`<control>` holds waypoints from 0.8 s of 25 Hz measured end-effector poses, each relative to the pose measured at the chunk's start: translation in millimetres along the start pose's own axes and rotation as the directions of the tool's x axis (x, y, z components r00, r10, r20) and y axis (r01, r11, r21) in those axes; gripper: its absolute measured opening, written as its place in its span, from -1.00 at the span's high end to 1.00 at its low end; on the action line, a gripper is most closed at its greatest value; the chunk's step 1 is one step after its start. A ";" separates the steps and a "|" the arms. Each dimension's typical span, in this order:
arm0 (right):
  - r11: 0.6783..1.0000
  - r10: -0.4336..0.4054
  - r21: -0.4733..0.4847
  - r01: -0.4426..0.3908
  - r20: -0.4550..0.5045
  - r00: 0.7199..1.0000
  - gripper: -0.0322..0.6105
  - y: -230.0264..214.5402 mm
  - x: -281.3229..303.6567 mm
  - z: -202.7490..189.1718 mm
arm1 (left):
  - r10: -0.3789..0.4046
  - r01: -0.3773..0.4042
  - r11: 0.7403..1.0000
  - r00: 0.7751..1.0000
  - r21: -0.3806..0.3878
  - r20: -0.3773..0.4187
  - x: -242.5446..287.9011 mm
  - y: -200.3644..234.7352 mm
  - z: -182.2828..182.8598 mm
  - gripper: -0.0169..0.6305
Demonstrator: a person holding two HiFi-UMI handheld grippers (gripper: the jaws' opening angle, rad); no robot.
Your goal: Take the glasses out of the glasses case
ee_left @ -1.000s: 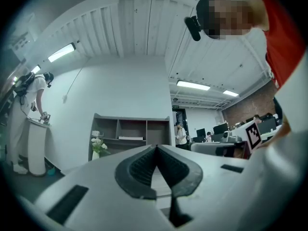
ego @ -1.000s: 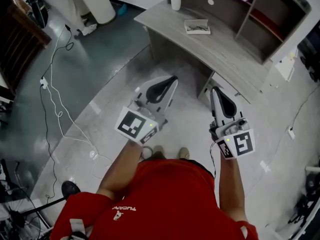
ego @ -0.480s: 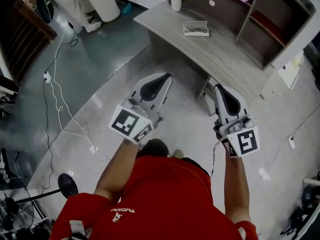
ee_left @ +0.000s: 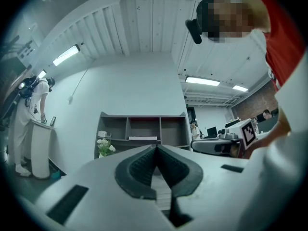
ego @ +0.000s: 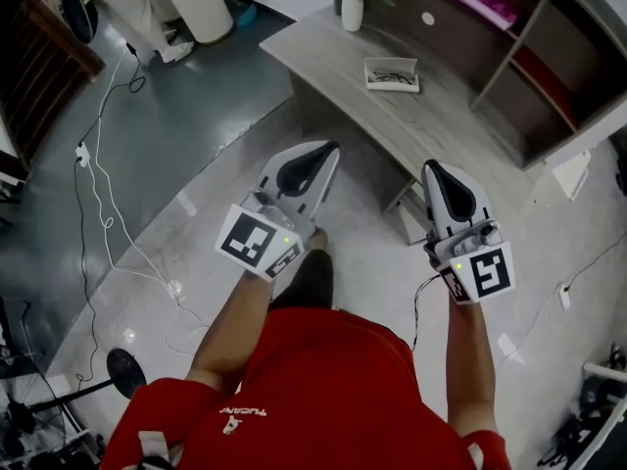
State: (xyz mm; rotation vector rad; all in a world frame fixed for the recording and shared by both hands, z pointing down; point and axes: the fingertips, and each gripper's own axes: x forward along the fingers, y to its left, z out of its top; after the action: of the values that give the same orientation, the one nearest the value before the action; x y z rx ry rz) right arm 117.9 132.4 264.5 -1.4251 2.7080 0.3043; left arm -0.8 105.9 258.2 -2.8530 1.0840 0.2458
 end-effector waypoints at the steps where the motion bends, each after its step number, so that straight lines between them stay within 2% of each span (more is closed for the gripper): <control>1: 1.000 -0.003 -0.005 0.003 -0.015 1.000 0.89 -7.7 12.6 -5.4 | -0.008 0.008 1.000 1.000 -0.001 0.003 9.9 11.7 -3.0 0.92; 12: 0.995 -0.067 -0.083 0.054 -0.155 0.986 0.89 -110.2 163.6 -63.8 | -0.100 0.100 0.995 0.995 -0.018 -0.006 116.6 161.6 -28.8 0.92; 17: 0.992 -0.104 -0.097 0.086 -0.201 0.974 0.89 -143.7 207.8 -92.9 | -0.181 0.181 0.983 0.983 -0.017 -0.023 152.2 195.9 -46.8 0.92; 20: 0.990 -0.103 -0.121 0.073 -0.265 0.959 0.89 -160.7 225.9 -116.9 | -0.213 0.212 0.977 0.976 -0.037 -0.048 167.9 208.2 -59.2 0.92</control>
State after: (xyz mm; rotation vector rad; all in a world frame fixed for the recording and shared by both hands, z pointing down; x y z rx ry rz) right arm 125.3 -162.9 322.0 -1.7301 2.8656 0.2752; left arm -8.4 -166.8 283.0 -2.9886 0.7792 0.1763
